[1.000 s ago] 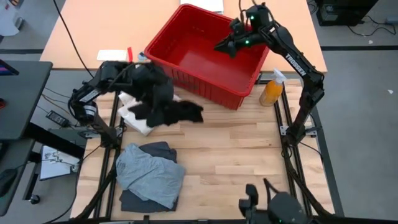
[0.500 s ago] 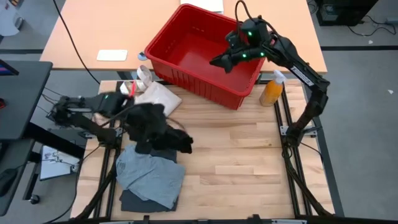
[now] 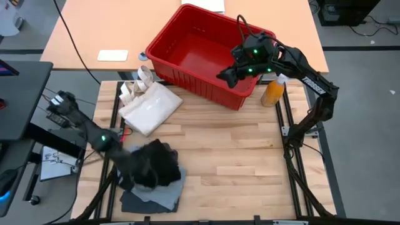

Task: Fold Laundry from Bin
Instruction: Remove the black t-shirt from the red organizer bin and put it on the pile of clothes on the table

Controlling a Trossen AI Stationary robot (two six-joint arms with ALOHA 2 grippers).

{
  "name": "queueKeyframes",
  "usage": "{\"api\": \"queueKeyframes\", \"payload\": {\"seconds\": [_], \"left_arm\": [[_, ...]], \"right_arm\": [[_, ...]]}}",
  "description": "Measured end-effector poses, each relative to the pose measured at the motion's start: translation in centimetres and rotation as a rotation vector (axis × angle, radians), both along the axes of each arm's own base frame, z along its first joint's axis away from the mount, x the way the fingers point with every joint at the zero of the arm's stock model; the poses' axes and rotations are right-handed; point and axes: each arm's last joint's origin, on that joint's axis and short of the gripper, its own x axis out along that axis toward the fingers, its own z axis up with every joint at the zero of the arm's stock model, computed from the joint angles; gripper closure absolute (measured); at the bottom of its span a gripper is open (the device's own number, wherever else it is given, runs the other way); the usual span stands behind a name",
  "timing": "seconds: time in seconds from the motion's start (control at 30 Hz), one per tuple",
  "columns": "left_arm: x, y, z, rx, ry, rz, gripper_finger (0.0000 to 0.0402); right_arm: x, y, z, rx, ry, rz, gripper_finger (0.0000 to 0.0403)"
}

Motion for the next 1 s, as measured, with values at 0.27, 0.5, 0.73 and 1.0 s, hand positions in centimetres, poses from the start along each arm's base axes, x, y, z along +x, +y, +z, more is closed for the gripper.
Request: {"api": "queueKeyframes", "payload": {"seconds": [0.27,0.5,0.73,1.0], "left_arm": [[0.7,-3.8,-5.0,0.075,0.168,0.073,0.0332],[1.7,-3.9,-5.8,-0.007,0.238,0.330,0.0263],[2.0,-5.2,-2.1,-0.148,0.229,0.239,0.0152],[2.2,-5.8,2.7,-0.264,0.259,0.182,0.0103]], "right_arm": [[0.4,0.8,-0.2,0.008,0.008,-0.015,0.0231],[0.5,1.1,-0.2,0.002,0.011,-0.019,0.0231],[0.6,1.3,-0.2,0.004,0.014,-0.023,0.0231],[0.5,1.2,-0.3,-0.019,0.028,-0.029,0.0231]]}}
